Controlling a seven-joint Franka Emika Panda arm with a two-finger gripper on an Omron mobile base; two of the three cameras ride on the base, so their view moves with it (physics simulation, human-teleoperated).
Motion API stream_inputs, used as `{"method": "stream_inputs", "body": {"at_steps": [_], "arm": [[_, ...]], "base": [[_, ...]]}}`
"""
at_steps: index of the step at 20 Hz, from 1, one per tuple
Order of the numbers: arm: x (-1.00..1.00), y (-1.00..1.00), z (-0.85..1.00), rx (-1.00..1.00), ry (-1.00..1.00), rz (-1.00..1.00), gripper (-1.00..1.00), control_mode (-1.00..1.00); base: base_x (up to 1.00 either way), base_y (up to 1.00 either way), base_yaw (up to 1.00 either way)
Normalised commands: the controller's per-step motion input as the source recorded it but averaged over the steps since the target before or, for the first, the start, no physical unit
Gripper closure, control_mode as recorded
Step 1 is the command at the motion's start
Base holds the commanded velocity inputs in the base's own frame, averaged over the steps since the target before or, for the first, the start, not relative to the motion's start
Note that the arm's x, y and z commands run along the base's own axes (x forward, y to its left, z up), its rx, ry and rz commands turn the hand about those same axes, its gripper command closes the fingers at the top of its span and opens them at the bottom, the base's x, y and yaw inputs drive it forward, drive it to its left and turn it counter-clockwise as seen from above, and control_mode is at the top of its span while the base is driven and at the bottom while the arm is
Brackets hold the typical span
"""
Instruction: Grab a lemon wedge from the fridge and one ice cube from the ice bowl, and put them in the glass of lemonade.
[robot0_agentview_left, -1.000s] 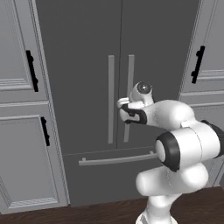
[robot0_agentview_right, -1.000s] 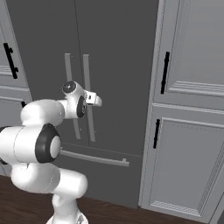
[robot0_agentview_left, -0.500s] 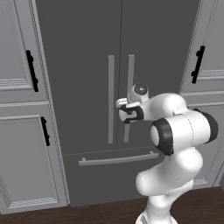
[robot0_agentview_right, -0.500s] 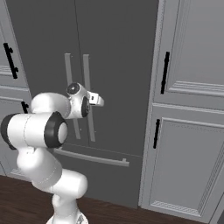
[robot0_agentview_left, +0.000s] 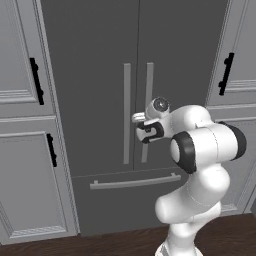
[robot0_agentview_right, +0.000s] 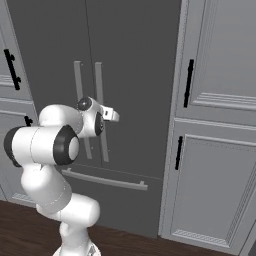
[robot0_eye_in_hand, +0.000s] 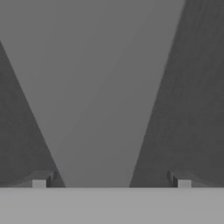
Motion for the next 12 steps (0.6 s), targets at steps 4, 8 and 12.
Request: {"method": "stream_inputs", "body": {"at_steps": [4, 8, 12], "arm": [[0.49, 0.04, -0.17, 0.0, 0.0, 0.0, 1.0, -1.0], [0.47, 0.0, 0.0, 0.0, 0.04, 0.0, 1.0, -1.0], [0.21, -0.27, 0.0, -0.02, 0.01, 0.01, 1.0, -1.0]], "base": [[0.0, 0.0, 0.0], [0.0, 0.0, 0.0], [0.0, 0.0, 0.0]]}}
